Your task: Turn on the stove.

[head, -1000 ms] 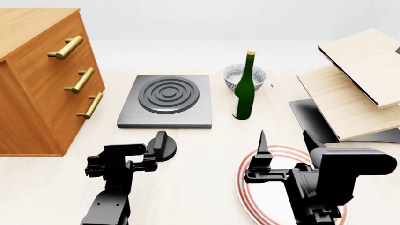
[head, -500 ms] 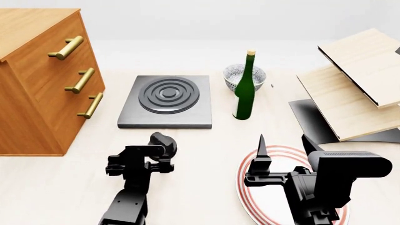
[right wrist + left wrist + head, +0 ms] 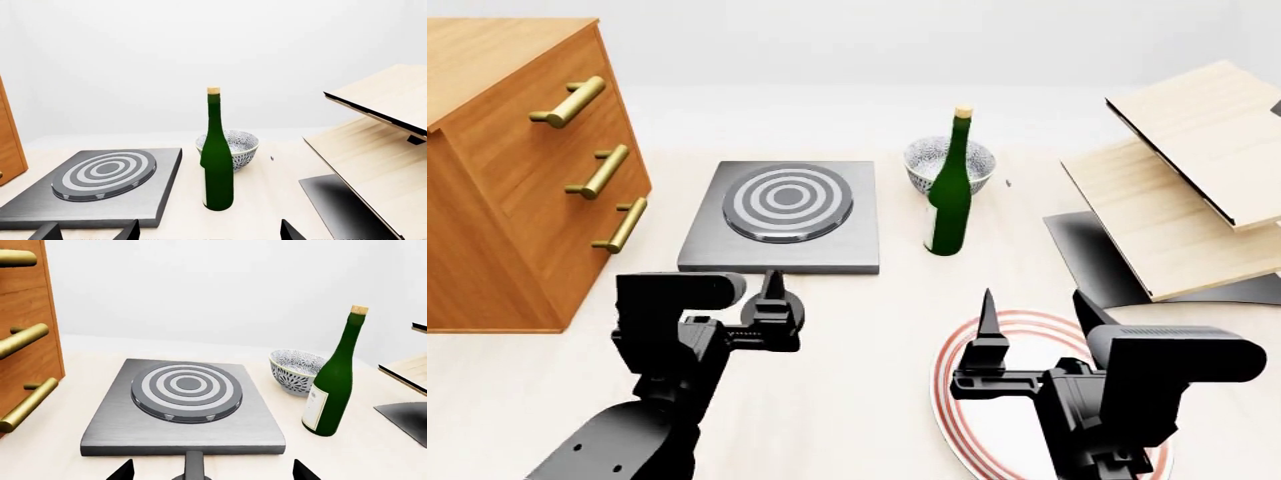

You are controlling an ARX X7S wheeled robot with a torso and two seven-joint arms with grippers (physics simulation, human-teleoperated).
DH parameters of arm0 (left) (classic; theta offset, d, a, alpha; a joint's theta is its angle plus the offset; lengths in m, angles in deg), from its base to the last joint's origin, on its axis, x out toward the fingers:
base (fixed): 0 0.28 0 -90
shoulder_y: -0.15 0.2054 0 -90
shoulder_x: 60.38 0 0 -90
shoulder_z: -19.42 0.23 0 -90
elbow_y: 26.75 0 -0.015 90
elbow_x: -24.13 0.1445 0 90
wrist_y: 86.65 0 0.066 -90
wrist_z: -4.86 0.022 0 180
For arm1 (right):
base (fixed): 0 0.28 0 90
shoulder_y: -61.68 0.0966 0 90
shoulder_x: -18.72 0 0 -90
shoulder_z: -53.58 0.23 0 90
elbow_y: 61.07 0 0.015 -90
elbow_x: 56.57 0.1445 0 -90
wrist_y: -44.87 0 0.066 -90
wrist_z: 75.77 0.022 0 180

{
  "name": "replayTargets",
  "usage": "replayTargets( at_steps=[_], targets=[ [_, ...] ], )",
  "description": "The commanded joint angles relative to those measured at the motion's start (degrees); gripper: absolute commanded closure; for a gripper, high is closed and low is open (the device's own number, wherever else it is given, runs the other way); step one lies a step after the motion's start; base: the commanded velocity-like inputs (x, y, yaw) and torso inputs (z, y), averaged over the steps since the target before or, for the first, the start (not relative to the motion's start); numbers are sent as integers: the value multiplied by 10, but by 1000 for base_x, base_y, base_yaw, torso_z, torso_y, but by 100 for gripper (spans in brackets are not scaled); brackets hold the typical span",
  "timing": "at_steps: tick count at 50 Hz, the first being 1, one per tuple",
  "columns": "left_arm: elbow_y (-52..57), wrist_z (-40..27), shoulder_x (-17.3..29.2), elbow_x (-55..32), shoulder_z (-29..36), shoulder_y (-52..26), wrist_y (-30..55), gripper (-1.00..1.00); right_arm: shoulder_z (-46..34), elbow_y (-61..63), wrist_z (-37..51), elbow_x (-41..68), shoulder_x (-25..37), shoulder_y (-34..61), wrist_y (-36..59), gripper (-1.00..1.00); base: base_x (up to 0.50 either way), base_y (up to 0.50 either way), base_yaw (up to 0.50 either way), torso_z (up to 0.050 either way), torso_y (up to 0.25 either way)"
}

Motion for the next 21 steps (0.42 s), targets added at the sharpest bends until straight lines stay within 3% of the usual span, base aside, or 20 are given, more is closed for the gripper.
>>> replayTargets(
  at_steps=[1,21],
  targets=[
    [146,-29,28,-83,-65,46,103,-100,-5,-5,4,1,3,-5,-7,-100,0,0,0,0,0],
    [116,-23,33,-67,-54,60,79,-100,-15,-17,11,1,7,-5,-18,-100,0,0,0,0,0]
  ],
)
